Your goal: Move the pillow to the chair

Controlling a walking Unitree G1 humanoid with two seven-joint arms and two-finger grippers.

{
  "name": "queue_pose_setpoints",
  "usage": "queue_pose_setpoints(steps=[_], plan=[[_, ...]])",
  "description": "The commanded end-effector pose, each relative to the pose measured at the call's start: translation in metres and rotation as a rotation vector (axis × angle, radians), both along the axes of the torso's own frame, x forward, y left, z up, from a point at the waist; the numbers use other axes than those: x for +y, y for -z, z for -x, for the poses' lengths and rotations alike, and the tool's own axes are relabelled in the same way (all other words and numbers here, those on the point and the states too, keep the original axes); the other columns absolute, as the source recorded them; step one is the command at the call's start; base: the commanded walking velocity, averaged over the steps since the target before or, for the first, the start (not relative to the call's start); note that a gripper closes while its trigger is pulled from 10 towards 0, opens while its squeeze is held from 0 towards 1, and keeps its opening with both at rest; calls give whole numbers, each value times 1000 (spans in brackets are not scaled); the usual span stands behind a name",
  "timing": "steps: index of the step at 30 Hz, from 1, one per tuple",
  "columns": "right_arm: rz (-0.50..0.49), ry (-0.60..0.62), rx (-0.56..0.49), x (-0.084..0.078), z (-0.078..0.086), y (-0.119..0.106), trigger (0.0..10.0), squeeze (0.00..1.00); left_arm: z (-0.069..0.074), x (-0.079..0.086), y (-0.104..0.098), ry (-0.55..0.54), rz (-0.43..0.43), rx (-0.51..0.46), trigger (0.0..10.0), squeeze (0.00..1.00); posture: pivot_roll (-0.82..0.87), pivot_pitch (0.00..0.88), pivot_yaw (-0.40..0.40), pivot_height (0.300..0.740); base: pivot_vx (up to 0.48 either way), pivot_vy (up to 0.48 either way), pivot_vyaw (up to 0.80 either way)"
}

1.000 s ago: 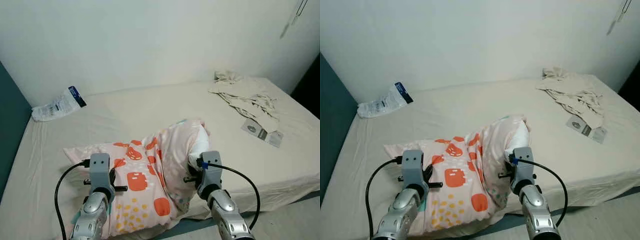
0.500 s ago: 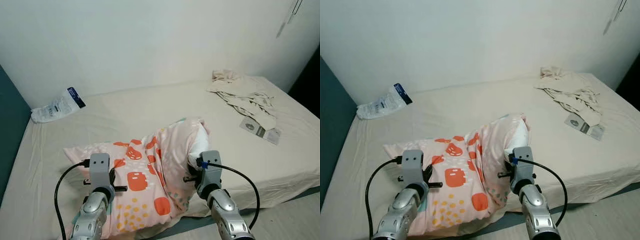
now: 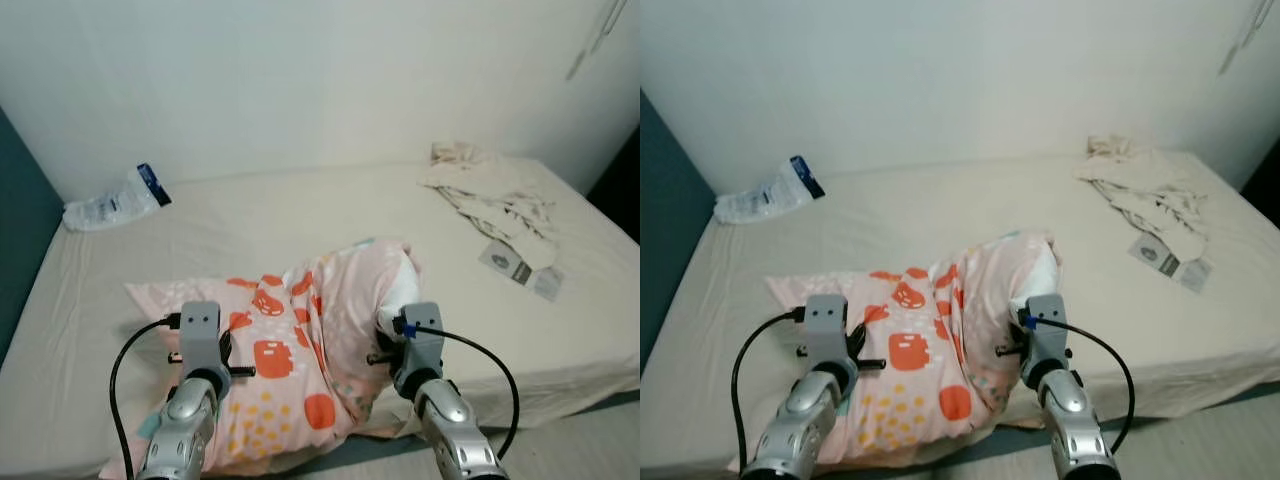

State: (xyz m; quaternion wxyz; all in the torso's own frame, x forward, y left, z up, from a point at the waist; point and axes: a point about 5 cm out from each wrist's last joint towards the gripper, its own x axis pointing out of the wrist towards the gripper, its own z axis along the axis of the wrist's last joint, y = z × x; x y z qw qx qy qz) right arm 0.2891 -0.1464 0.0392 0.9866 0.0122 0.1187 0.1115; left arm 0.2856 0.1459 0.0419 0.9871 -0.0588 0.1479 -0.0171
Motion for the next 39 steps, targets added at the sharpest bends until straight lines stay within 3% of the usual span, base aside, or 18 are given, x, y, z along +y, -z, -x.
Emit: queue_pose_setpoints(steps=[1, 7, 9, 31, 39], plan=[[-14, -20, -20, 5, 0, -2, 10000, 0, -1, -6, 0, 40, -15, 16, 10000, 0, 12, 95, -16, 740, 0, 458, 0], [-13, -19, -20, 4, -1, -2, 10000, 0, -1, -5, 1, 39, -12, 19, 10000, 0, 12, 91, -13, 740, 0, 458, 0], [-12, -17, -20, 4, -2, -2, 10000, 0, -1, -5, 1, 17, 13, 25, 10000, 0, 11, 89, -12, 740, 0, 0, 0], [-31, -9, -31, 3, 3, 0, 10000, 0, 2, -5, 2, 38, -23, 11, 10000, 0, 9, 92, 1, 740, 0, 0, 0], [-37, -1, -47, 0, 1, -4, 10000, 0, 0, -2, -7, 15, -41, -74, 10000, 0, 10, 95, -3, 740, 0, 0, 0]])
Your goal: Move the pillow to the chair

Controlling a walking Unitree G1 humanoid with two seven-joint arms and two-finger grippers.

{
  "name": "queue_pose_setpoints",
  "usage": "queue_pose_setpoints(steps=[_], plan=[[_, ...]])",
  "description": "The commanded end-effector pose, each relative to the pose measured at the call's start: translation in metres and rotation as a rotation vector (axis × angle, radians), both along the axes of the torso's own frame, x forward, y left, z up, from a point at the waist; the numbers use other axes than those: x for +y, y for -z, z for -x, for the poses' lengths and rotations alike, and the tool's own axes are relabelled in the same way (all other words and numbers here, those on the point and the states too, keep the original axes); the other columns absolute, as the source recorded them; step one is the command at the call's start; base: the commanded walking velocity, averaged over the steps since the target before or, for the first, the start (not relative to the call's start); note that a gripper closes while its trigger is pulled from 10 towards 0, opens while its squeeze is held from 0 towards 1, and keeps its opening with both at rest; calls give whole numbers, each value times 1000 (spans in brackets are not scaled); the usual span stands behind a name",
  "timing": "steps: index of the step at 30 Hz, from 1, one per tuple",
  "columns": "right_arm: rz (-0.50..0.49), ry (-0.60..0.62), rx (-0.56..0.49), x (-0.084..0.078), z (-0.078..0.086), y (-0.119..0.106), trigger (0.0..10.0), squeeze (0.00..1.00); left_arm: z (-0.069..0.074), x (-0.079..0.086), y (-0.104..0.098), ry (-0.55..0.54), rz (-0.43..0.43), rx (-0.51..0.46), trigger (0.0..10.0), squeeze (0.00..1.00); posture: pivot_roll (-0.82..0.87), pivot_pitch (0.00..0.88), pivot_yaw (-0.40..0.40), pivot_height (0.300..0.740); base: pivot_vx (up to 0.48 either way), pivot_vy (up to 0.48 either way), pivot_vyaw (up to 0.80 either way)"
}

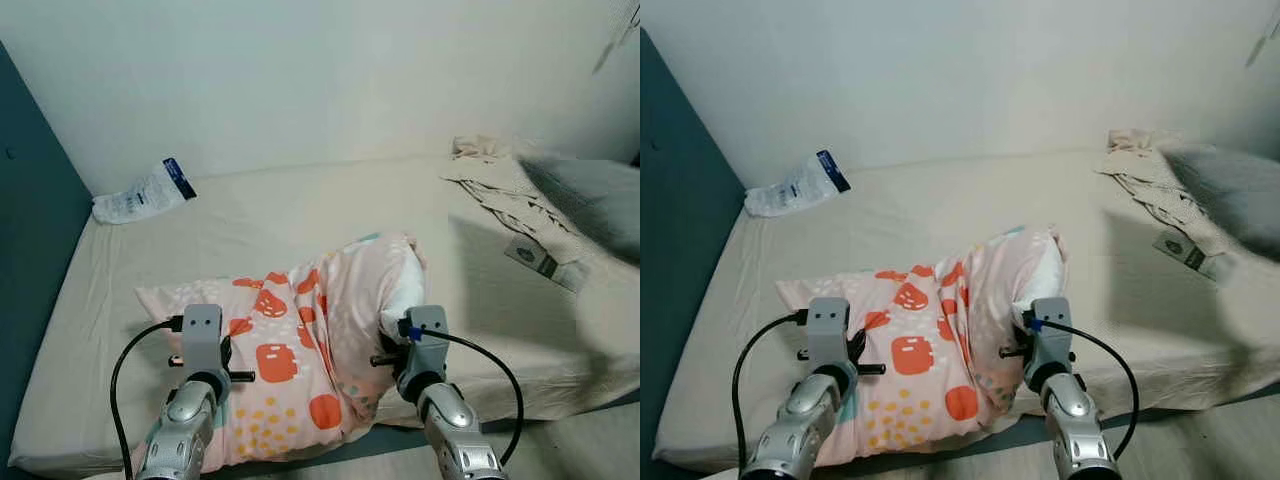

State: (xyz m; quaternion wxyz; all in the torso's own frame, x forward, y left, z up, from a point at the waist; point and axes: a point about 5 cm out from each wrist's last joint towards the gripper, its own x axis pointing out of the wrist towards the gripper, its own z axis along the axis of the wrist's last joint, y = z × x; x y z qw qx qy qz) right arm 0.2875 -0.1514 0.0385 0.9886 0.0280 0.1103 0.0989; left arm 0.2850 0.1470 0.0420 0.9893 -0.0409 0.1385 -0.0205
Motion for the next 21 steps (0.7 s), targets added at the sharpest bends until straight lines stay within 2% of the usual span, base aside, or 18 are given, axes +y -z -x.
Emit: queue_pose_setpoints(steps=[1, 7, 21], plan=[[-6, -30, -35, 5, -1, -5, 10000, 0, -1, -3, -8, 2, -5, -57, 10000, 0, 10, 95, -3, 740, 0, 0, 0], [5, -27, -43, 5, -3, -7, 10000, 0, -1, -2, -9, -9, -1, -62, 10000, 0, 9, 94, -7, 740, 0, 0, 0], [11, -52, -64, 5, -5, -13, 10000, 0, 0, -3, -9, -19, 6, -70, 10000, 0, 7, 97, -12, 740, 0, 0, -800]])
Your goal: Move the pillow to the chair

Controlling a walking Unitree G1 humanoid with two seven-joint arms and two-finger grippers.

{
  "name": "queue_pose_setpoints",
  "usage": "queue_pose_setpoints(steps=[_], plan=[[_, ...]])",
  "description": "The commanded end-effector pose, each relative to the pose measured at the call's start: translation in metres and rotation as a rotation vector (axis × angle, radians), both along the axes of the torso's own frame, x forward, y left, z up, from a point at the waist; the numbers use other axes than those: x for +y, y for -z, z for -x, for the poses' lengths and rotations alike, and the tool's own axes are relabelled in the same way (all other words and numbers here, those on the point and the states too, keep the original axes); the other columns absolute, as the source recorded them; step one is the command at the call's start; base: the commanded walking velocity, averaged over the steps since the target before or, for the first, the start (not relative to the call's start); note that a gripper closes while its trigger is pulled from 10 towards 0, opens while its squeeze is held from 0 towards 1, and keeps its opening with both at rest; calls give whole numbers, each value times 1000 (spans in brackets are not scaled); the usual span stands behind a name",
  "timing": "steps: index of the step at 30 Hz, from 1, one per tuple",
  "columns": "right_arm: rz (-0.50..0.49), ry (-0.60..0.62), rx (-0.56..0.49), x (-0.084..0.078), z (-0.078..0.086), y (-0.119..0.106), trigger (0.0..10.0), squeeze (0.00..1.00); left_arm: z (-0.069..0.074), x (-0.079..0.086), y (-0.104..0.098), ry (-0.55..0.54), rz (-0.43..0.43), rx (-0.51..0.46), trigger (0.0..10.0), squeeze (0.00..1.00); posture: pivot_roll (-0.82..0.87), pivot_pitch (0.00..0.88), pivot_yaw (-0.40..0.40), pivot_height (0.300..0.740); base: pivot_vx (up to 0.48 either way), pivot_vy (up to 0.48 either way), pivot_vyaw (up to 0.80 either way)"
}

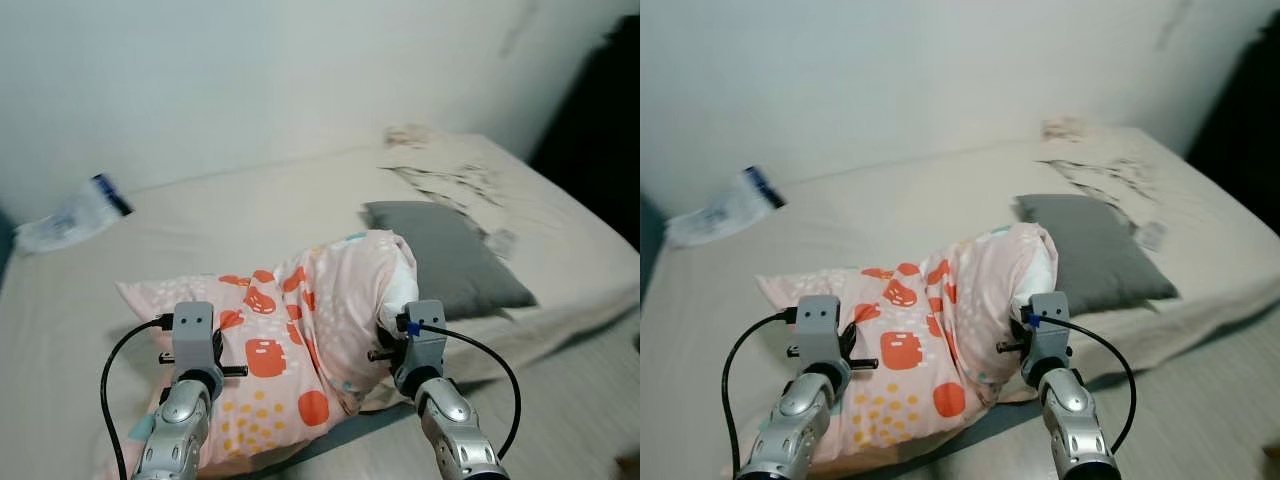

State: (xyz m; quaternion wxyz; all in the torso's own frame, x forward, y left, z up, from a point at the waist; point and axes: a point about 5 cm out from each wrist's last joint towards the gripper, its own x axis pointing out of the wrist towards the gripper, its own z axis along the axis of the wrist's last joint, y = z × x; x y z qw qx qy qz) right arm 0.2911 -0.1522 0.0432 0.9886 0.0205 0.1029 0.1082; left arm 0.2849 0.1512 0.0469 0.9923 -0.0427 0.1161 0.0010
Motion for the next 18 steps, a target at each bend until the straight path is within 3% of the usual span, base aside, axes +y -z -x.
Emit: queue_pose_setpoints(steps=[1, 4, 5, 6, 7, 11, 12, 14, 18], plan=[[1, -23, -66, 4, -6, -14, 10000, 0, -2, -7, -7, 20, 15, -39, 10000, 0, 8, 94, -12, 740, 0, 0, -800], [-12, 1, -105, -1, -15, -27, 10000, 0, -7, -6, -17, -3, 47, -71, 10000, 0, 6, 94, -13, 740, 0, 0, -800], [-7, 17, -191, -8, -31, -54, 10000, 0, -21, -6, -42, -6, 56, -158, 10000, 0, 4, 94, -15, 740, 0, 0, -800], [-7, 17, -191, -8, -31, -54, 10000, 0, -21, -6, -42, -6, 56, -158, 10000, 0, 4, 94, -15, 740, 0, 0, -800], [-7, 45, -289, -19, -48, -87, 10000, 0, -37, -5, -74, -16, 82, -258, 10000, 0, 11, 92, -18, 740, 0, 0, -800], [-25, 95, -414, -36, -67, -133, 10000, 0, -55, -2, -109, -24, 97, -364, 10000, 0, 11, 86, -20, 740, 0, 0, -800], [-25, 95, -414, -36, -67, -133, 10000, 0, -55, -2, -109, -24, 97, -364, 10000, 0, 11, 86, -20, 740, 0, 0, -800], [-45, 120, -485, -46, -75, -162, 10000, 0, -64, -1, -125, -20, 90, -410, 10000, 0, 11, 83, -20, 740, 0, 0, -800], [-43, 104, -516, -46, -79, -179, 10000, 0, -67, 3, -135, -41, 102, -435, 10000, 0, 7, 81, -19, 740, 0, 0, -800]])
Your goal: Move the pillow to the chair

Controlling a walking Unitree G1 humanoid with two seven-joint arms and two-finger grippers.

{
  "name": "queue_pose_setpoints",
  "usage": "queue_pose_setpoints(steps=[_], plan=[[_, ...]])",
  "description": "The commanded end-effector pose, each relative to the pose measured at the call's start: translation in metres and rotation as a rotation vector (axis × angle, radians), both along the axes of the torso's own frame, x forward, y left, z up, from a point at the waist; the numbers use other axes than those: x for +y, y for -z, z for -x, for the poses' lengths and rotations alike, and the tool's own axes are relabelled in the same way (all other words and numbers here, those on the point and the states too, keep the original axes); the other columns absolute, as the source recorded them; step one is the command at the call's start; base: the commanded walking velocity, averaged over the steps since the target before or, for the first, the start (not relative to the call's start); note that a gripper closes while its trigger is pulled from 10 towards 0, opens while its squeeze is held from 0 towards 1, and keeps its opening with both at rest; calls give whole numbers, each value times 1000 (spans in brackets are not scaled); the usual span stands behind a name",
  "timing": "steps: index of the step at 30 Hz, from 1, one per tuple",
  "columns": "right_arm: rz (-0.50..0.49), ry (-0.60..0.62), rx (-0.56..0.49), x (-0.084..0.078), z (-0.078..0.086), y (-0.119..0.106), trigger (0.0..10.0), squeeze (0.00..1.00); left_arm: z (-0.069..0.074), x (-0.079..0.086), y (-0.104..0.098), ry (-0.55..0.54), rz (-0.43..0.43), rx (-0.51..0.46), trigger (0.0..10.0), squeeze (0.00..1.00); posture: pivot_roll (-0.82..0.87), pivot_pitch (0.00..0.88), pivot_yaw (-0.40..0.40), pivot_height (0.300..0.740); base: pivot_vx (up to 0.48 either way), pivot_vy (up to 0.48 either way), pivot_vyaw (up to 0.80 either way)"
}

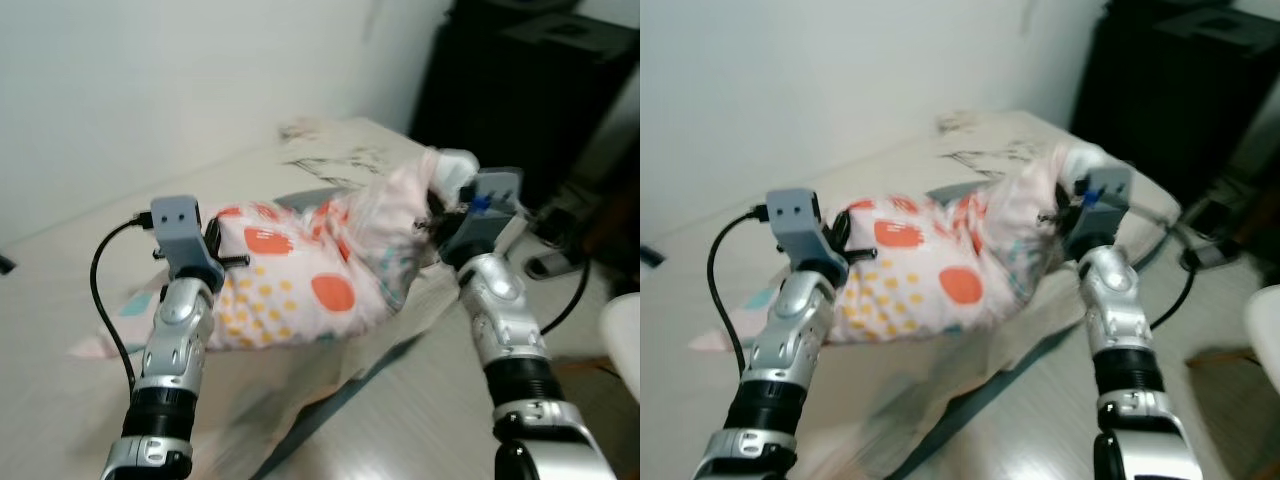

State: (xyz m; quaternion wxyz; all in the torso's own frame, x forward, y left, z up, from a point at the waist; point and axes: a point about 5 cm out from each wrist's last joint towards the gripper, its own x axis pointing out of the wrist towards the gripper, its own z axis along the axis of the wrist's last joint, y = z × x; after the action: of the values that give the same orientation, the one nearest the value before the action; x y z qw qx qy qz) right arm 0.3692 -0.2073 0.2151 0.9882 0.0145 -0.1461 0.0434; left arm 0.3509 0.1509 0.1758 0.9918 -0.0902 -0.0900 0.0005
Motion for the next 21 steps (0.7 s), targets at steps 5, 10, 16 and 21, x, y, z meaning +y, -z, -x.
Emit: queue_pose_setpoints(steps=[5, 10, 16, 21], plan=[[-18, -94, 2, 28, 4, -3, 10000, 0, 1, 8, -13, -26, 28, -33, 10000, 0, 7, 83, -18, 740, 0, 0, -800], [-34, -165, 22, 49, 11, 4, 10000, 0, 5, 14, -12, -37, 34, -15, 10000, 0, 8, 85, -17, 740, 0, 0, -800], [16, -220, 75, 66, 19, 23, 10000, 0, 15, 7, 15, 43, -110, 71, 10000, 0, 10, 85, -17, 740, 0, 0, -800], [65, -219, 124, 68, 24, 40, 10000, 0, 22, 3, 31, 60, -129, 124, 10000, 0, 8, 88, -15, 740, 0, 0, -800]])
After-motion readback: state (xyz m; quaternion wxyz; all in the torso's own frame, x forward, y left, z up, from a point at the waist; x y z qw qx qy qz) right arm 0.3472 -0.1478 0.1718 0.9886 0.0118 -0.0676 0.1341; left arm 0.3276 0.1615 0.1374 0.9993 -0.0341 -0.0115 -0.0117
